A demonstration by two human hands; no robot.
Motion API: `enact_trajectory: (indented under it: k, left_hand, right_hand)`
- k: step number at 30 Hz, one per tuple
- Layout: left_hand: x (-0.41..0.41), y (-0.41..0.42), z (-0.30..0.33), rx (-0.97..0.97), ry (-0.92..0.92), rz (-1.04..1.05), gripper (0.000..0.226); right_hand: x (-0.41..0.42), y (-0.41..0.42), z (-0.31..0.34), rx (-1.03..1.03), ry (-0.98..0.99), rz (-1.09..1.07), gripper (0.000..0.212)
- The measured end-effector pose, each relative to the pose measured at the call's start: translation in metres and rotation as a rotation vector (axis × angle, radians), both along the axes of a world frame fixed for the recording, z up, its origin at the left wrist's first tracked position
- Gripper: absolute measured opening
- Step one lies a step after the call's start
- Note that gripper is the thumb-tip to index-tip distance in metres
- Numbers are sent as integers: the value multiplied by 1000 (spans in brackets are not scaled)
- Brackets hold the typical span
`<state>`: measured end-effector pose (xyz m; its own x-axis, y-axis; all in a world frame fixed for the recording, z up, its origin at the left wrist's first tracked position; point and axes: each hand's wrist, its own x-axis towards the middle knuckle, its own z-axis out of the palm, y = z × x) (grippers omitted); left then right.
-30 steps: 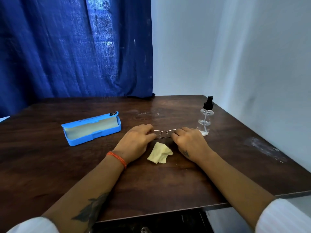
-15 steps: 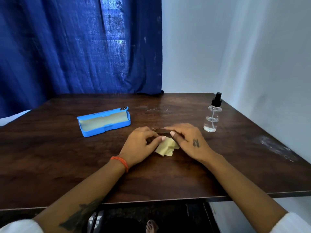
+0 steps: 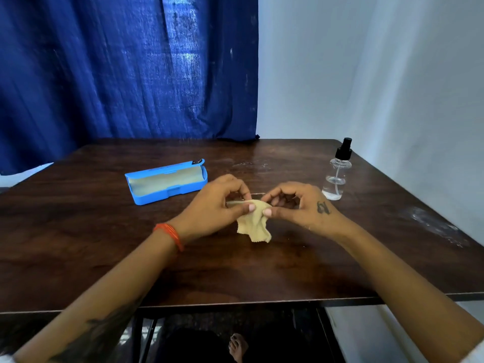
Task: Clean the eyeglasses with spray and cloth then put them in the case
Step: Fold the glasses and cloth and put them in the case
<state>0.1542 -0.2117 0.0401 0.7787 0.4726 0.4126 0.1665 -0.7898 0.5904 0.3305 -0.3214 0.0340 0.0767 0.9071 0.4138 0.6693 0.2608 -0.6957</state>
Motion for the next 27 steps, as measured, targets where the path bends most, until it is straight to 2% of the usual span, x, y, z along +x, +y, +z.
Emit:
enact_trajectory:
  k: [4, 8, 14, 17, 20, 22, 24, 27]
  left_hand:
    - [-9, -5, 28, -49, 79, -91, 5]
    - [-22, -4, 42, -61, 57, -79, 9]
    - [-34, 1, 24, -499, -27, -57, 15]
    - [-39, 6, 11, -623, -1, -18, 15]
    - [-43, 11, 3, -580, 85, 25, 8]
    - [-46, 13, 2, -506, 69, 65, 7]
    - [-49, 14, 4, -395, -10, 110, 7]
    - [-52, 13, 11, -107, -159, 143, 12]
  right_hand:
    - [-11, 1, 16, -18, 23, 74, 8]
    - [-15, -1, 20, -122, 206, 161, 8]
    - [-8, -8, 11, -304, 432, 177, 23]
    - [-4, -9, 6, -427, 518, 191, 21]
    - [-4, -11, 5, -509, 399, 121, 20]
    - [-5, -11, 7, -471, 274, 33, 16]
    - [-7, -9, 11, -281, 125, -96, 12]
    - [-11, -4, 14, 222, -241, -280, 11]
